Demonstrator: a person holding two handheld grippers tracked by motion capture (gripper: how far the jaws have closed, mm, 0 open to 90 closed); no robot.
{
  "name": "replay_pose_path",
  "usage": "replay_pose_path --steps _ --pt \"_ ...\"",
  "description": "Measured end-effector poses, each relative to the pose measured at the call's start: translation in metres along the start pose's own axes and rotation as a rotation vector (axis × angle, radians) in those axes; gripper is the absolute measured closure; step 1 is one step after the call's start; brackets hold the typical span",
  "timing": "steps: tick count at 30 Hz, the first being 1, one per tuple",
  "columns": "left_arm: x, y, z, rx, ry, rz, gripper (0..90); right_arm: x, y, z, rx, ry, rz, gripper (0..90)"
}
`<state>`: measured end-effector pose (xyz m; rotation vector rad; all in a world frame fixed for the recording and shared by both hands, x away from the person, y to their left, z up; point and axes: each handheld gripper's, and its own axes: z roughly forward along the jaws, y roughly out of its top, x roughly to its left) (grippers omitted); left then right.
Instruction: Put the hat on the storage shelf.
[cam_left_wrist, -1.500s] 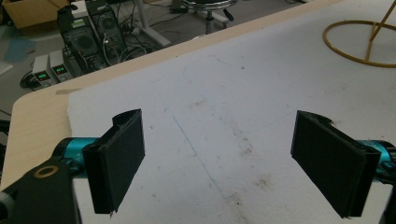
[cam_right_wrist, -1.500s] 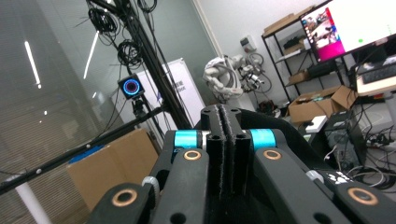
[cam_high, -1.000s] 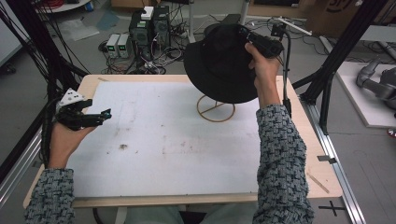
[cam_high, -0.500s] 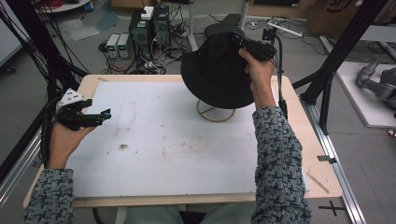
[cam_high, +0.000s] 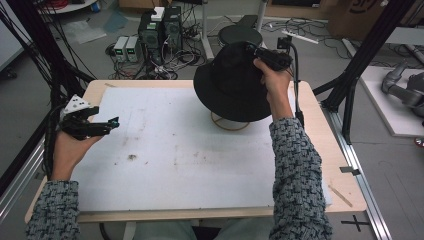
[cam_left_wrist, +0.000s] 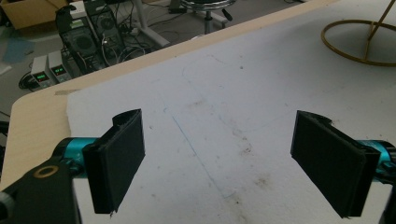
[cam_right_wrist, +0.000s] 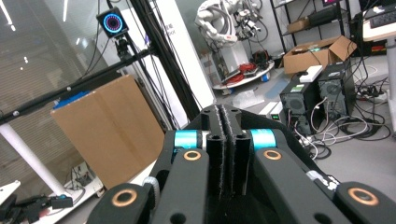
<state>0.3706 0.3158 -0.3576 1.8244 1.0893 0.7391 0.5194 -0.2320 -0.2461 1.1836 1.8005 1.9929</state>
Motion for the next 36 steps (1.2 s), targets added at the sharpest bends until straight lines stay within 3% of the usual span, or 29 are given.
replay_pose_path --steps 9,17,36 --pt "0.0006 -0.0002 -0.0002 -0.002 -0.005 0.002 18.0 0.0007 -0.0049 0.0049 0.051 -0.01 -0.029 89.2" --pt "0.0005 0.0 -0.0009 -0.005 -0.008 0.0 18.0 0.0005 -0.0048 0.0037 0.065 -0.01 -0.04 88.0" --pt "-0.0004 0.0 -0.0002 -0.004 -0.009 -0.001 18.0 0.0002 -0.0057 0.0043 0.093 -0.023 -0.075 67.2"
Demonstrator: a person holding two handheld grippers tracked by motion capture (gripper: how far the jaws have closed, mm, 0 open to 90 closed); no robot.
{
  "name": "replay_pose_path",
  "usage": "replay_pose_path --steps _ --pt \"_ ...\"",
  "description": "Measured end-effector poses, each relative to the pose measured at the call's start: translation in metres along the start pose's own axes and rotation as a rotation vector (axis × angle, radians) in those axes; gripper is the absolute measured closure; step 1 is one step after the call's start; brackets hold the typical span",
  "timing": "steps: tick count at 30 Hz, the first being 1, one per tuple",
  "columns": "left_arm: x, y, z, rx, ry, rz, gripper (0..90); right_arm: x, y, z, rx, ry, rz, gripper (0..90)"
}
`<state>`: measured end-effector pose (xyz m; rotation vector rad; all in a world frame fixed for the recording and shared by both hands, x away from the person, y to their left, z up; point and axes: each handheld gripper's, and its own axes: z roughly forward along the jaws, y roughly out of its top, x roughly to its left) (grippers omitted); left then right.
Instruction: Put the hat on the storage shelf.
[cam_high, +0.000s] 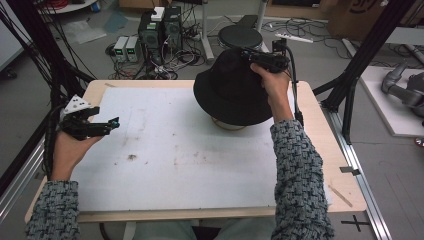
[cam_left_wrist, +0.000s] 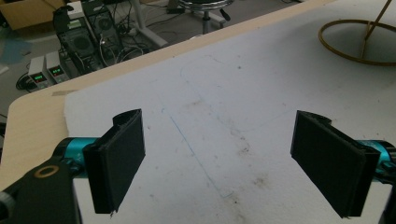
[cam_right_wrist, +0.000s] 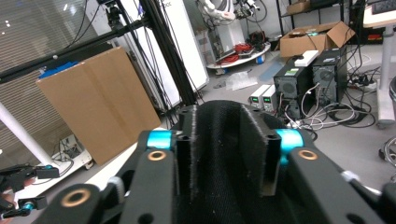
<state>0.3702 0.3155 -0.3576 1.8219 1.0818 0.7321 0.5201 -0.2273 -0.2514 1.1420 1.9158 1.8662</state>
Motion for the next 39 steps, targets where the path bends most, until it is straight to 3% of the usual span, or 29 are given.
replay_pose_path --steps 9,22,33,39 --pt "0.0 0.0 0.0 0.002 -0.001 0.003 18.0 0.0 0.002 -0.003 -0.004 -0.027 -0.013 51.4" --pt "-0.001 0.0 0.001 0.006 -0.002 0.006 18.0 0.002 0.007 -0.018 -0.005 -0.079 -0.034 37.2" --pt "-0.001 0.0 0.001 0.008 -0.003 0.008 18.0 0.008 0.013 -0.039 0.026 -0.148 -0.087 31.8" --pt "-0.001 0.001 -0.001 0.002 -0.002 0.003 18.1 0.008 0.015 -0.051 0.054 -0.169 -0.084 31.4"
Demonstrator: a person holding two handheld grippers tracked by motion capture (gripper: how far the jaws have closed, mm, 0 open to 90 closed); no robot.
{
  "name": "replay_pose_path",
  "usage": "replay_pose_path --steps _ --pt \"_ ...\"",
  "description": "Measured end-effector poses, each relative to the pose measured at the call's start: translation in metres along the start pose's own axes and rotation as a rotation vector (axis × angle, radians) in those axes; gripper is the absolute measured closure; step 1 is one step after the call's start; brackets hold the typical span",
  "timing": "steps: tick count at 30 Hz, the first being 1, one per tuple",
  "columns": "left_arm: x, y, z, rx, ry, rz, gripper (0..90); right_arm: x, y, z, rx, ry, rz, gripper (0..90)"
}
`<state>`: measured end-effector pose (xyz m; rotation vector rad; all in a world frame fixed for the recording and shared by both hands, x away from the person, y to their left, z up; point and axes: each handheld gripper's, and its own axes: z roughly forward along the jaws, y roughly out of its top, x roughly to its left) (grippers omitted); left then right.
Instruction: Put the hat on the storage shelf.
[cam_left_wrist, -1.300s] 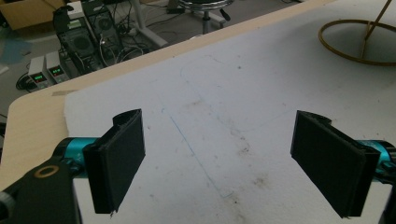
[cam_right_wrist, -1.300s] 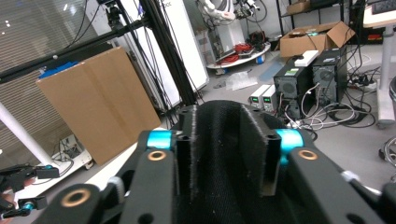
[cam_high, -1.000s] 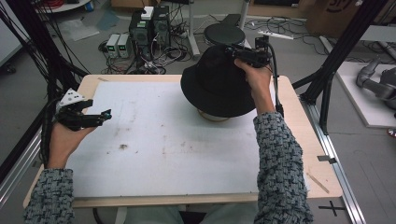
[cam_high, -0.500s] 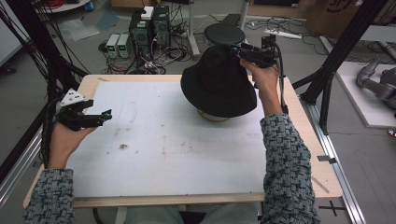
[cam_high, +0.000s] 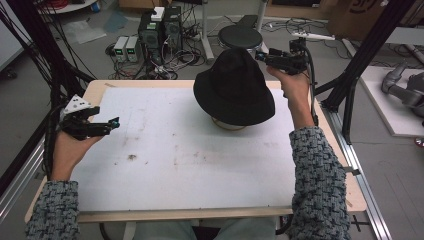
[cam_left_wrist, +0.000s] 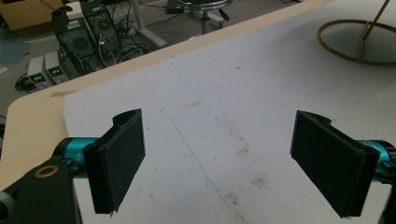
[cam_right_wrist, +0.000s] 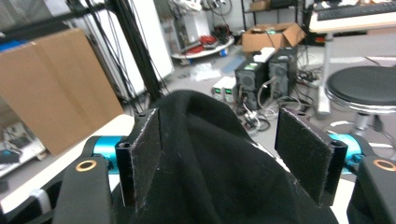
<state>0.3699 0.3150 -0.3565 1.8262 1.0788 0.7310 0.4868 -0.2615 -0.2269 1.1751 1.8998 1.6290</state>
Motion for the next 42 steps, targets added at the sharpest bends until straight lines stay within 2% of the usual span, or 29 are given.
replay_pose_path --steps 4,7,10,13,16,18,22,27,31,36,42 --pt "-0.001 0.0 0.0 -0.005 -0.004 -0.001 18.0 -0.001 0.0 -0.008 0.008 -0.007 0.003 29.7" --pt "-0.001 0.0 0.001 0.001 -0.006 0.007 18.0 -0.001 -0.004 -0.015 -0.041 -0.019 -0.015 29.5" --pt "-0.002 0.0 0.001 0.003 -0.007 0.007 18.0 -0.005 -0.01 -0.019 -0.018 -0.039 -0.007 26.9" --pt "-0.002 0.0 0.002 0.004 -0.006 0.007 18.1 -0.01 -0.017 -0.025 -0.035 -0.047 0.007 25.5" --pt "-0.001 0.0 0.002 0.006 -0.004 0.008 18.1 -0.015 -0.022 -0.029 0.003 -0.078 0.014 20.4" --pt "-0.001 0.0 0.002 0.006 -0.004 0.008 18.0 -0.016 -0.022 -0.033 0.014 -0.097 0.003 18.2" --pt "-0.002 0.0 0.002 0.003 -0.006 0.006 18.0 -0.012 -0.028 -0.043 -0.029 -0.112 -0.025 12.3" --pt "-0.002 -0.001 0.002 0.006 -0.008 0.009 18.0 -0.013 -0.044 -0.051 -0.036 -0.123 -0.036 10.9" --pt "-0.002 -0.001 0.001 0.005 -0.005 0.01 18.0 -0.015 -0.052 -0.059 -0.032 -0.151 -0.035 10.9" --pt "-0.002 -0.001 0.001 0.005 -0.005 0.005 18.0 -0.015 -0.062 -0.066 -0.033 -0.153 -0.049 10.9" --pt "-0.002 -0.001 0.001 0.006 -0.004 0.007 18.0 -0.019 -0.079 -0.072 -0.031 -0.14 -0.022 11.0"
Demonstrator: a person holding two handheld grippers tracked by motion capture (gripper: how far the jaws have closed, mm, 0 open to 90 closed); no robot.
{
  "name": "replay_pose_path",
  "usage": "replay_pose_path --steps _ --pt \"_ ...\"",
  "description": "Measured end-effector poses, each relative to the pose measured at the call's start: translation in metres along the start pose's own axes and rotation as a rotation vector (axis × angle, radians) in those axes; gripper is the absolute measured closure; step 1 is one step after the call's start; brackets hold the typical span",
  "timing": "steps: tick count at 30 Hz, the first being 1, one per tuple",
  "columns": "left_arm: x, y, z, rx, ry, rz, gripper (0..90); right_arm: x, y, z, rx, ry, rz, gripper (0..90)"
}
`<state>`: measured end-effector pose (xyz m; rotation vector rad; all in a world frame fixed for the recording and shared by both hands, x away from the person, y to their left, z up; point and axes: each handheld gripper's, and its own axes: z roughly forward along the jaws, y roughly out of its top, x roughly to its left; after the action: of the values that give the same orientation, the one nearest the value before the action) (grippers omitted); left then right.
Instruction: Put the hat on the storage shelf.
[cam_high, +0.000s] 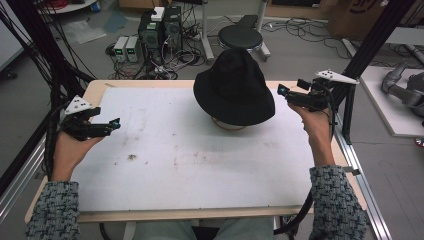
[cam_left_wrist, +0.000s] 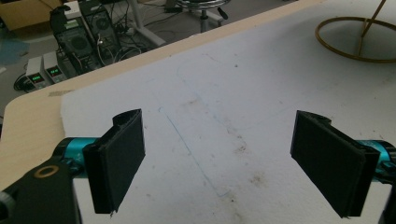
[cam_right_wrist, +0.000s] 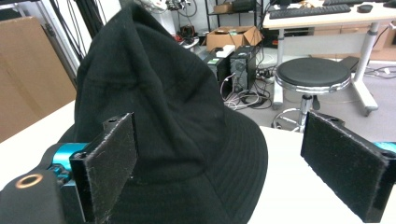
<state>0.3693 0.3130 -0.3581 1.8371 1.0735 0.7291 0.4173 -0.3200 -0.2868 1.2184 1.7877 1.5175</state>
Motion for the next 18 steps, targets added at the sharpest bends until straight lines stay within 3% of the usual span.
replay_pose_path --steps 18 --pt "0.0 -0.001 0.001 0.008 0.001 0.005 18.0 -0.003 -0.051 -0.01 -0.011 0.02 0.043 10.9"
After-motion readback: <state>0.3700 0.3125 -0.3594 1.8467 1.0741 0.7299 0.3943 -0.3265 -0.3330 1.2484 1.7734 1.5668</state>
